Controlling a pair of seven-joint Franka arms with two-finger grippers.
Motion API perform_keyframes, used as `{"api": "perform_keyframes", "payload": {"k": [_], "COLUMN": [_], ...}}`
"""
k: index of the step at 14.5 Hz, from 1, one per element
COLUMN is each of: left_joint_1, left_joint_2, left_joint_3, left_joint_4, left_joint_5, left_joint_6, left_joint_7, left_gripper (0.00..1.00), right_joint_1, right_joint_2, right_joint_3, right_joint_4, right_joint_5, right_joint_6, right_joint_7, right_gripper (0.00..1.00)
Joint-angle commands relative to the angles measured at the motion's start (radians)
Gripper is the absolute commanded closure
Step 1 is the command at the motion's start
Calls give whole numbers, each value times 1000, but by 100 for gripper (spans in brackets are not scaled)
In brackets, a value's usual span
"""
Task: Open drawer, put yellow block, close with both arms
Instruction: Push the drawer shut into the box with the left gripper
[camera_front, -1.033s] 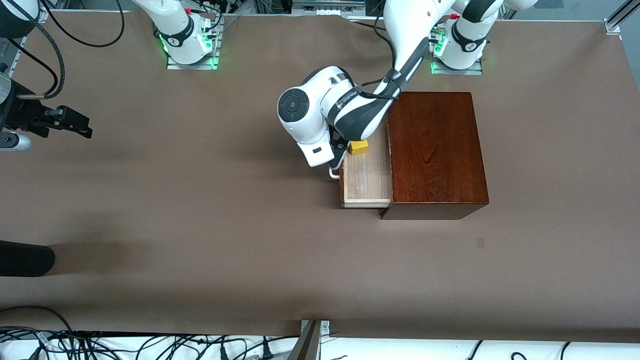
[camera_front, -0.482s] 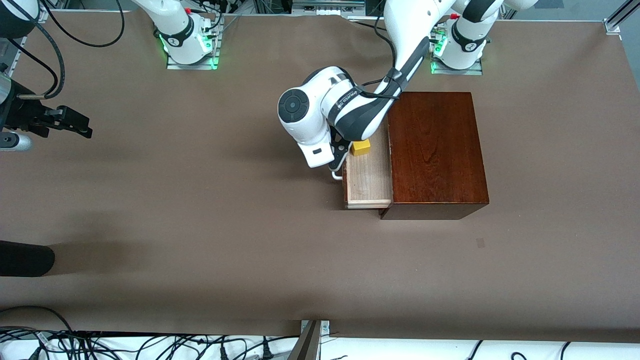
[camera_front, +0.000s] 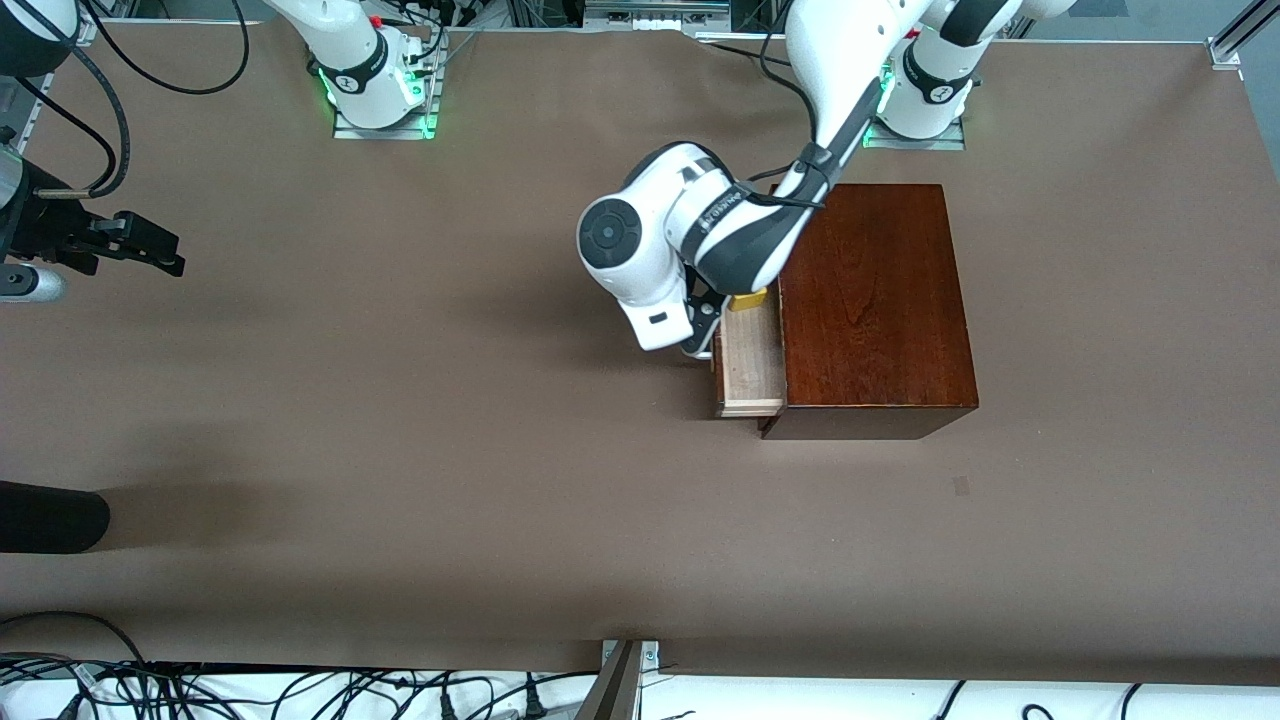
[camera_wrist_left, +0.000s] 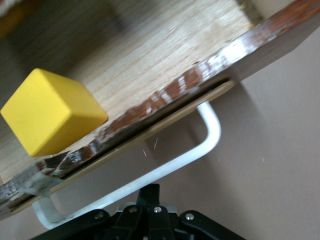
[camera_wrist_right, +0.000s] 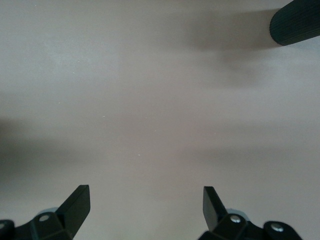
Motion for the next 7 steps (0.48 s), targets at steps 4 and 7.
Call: {"api": "perform_keyframes", "payload": {"k": [4, 7], "left_joint_1": [85, 114], "left_joint_2": [-81, -89], "left_joint_3": [-3, -4], "left_joint_4": [-93, -112], "left_joint_5": [20, 17], "left_joint_6": [-20, -25], "left_joint_7": [114, 150], "left_gripper": [100, 100], "right_joint_1": [-11, -11], "right_joint_2": [-5, -5], "right_joint_3": [11, 11], "right_joint_4": [3, 3], "right_joint_5": [5, 5], "right_joint_6": [-2, -2], "right_joint_7": [0, 0], "right_gripper": [0, 0]}}
